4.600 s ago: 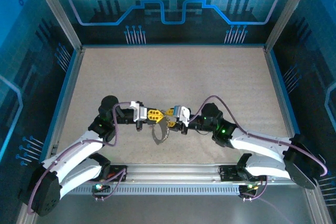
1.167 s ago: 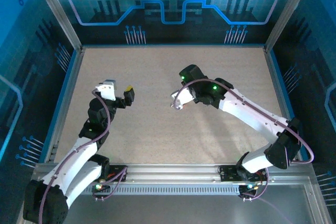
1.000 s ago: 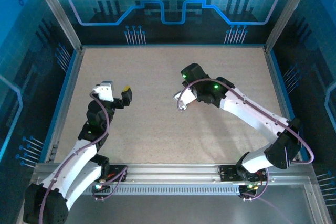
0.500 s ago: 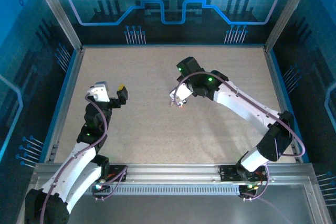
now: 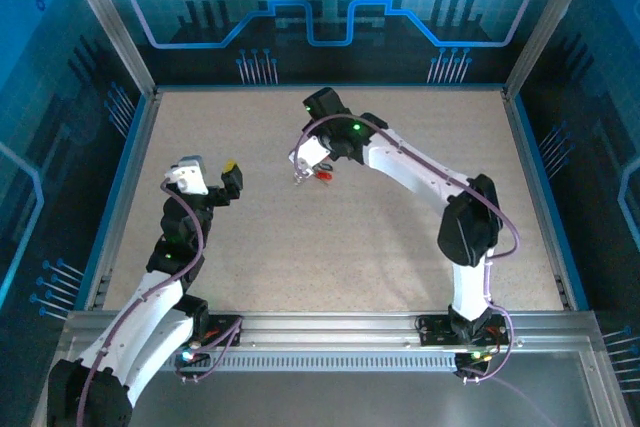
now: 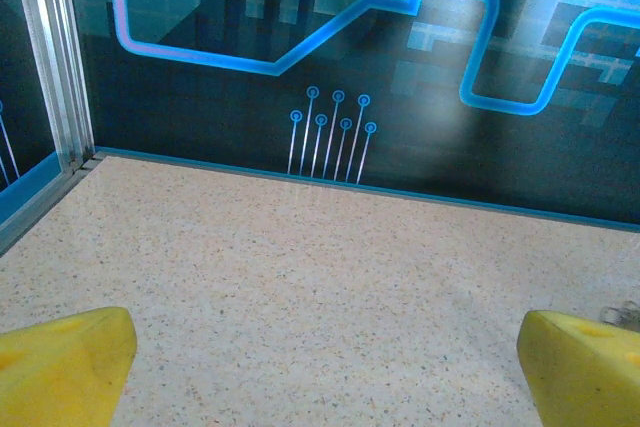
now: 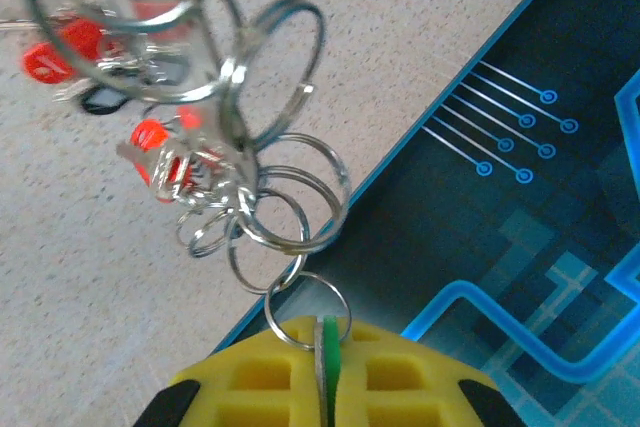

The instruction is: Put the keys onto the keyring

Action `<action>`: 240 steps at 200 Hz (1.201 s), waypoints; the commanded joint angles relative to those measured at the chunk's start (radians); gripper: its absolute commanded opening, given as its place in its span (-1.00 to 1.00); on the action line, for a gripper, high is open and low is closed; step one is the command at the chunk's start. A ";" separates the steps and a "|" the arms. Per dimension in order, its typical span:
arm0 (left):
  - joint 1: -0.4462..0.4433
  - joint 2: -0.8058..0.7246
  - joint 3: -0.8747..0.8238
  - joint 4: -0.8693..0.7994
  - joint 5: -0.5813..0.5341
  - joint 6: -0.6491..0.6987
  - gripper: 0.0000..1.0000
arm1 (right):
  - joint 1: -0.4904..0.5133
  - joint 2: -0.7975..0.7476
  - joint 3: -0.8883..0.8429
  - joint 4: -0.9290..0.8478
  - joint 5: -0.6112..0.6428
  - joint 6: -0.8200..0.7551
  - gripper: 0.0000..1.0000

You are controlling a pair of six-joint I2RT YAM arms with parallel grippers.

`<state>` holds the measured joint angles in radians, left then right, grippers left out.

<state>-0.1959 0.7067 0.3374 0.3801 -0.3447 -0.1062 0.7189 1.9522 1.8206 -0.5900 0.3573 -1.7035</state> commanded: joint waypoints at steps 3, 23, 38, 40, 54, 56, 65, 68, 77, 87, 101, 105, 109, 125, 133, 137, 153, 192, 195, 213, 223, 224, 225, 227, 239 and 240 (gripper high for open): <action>0.013 0.003 -0.014 0.031 -0.014 -0.006 0.98 | -0.006 0.055 0.082 0.060 -0.010 0.049 -0.99; 0.016 0.003 -0.014 0.027 -0.016 -0.003 0.98 | -0.005 0.078 0.069 0.076 0.006 0.097 -0.98; 0.016 0.000 -0.014 0.022 -0.020 -0.003 0.98 | -0.003 0.077 0.011 0.096 0.020 0.146 -1.00; 0.016 0.000 -0.015 0.021 -0.020 -0.004 0.98 | -0.001 0.076 0.003 0.099 0.020 0.151 -1.00; 0.016 -0.003 -0.015 0.011 -0.027 -0.006 0.98 | 0.004 0.066 -0.058 0.121 0.014 0.204 -1.00; 0.016 -0.002 -0.015 0.009 -0.028 -0.006 0.98 | 0.006 0.064 -0.065 0.123 0.013 0.211 -1.00; 0.016 -0.004 -0.017 0.004 -0.031 -0.005 0.98 | 0.013 0.057 -0.092 0.131 0.015 0.245 -1.00; 0.016 -0.005 -0.016 0.004 -0.033 -0.005 0.98 | 0.015 0.054 -0.100 0.131 0.015 0.254 -1.00; 0.016 -0.005 -0.017 0.005 -0.034 -0.002 0.98 | 0.020 0.043 -0.121 0.127 0.012 0.277 -1.00; 0.016 -0.005 -0.018 0.003 -0.037 0.001 0.98 | 0.022 0.033 -0.144 0.104 0.011 0.287 -1.00; 0.016 -0.006 -0.018 0.001 -0.037 0.007 0.98 | 0.024 0.012 -0.187 0.086 0.021 0.301 -1.00; 0.016 -0.007 -0.018 -0.003 -0.037 0.010 0.98 | 0.022 0.004 -0.202 0.081 0.025 0.300 -1.00; 0.016 -0.007 -0.018 -0.007 -0.037 0.011 0.98 | 0.021 -0.005 -0.218 0.081 0.029 0.298 -1.00; 0.016 -0.005 -0.021 -0.006 -0.042 0.020 0.98 | 0.011 -0.041 -0.289 0.085 0.031 0.315 -1.00; 0.016 0.000 -0.021 -0.002 -0.041 0.025 0.98 | 0.004 -0.055 -0.321 0.087 0.024 0.337 -1.00; 0.017 0.003 -0.019 -0.001 -0.038 0.026 0.98 | 0.001 -0.061 -0.335 0.087 0.023 0.352 -1.00; 0.016 0.015 -0.017 0.002 -0.027 0.024 0.98 | -0.006 -0.070 -0.387 0.078 0.040 0.402 -1.00; 0.016 0.023 -0.020 0.001 -0.012 0.012 0.98 | -0.037 -0.096 -0.527 0.111 0.003 0.482 -1.00; 0.016 0.023 -0.019 0.000 -0.012 0.011 0.98 | -0.040 -0.097 -0.535 0.111 0.002 0.486 -1.00; 0.016 0.027 -0.019 0.000 -0.009 0.011 0.98 | -0.064 -0.098 -0.569 0.121 -0.003 0.516 -1.00; 0.016 0.031 -0.020 0.000 -0.006 0.010 0.98 | -0.080 -0.097 -0.588 0.129 -0.008 0.533 -1.00; 0.016 0.032 -0.020 0.001 -0.006 0.009 0.98 | -0.082 -0.097 -0.590 0.130 -0.009 0.535 -1.00; 0.016 0.032 -0.020 0.001 -0.006 0.009 0.98 | -0.083 -0.097 -0.592 0.132 -0.009 0.535 -1.00; 0.016 0.034 -0.019 0.002 -0.004 0.008 0.98 | -0.085 -0.096 -0.596 0.134 -0.011 0.538 -1.00; 0.016 0.039 -0.017 0.004 -0.002 0.006 0.98 | -0.102 -0.096 -0.620 0.142 -0.017 0.542 -0.97; 0.016 0.039 -0.018 0.004 -0.002 0.006 0.98 | -0.103 -0.096 -0.622 0.142 -0.018 0.543 -0.97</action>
<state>-0.1860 0.7387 0.3298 0.3714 -0.3614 -0.0994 0.6476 1.8572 1.2404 -0.4618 0.3729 -1.2186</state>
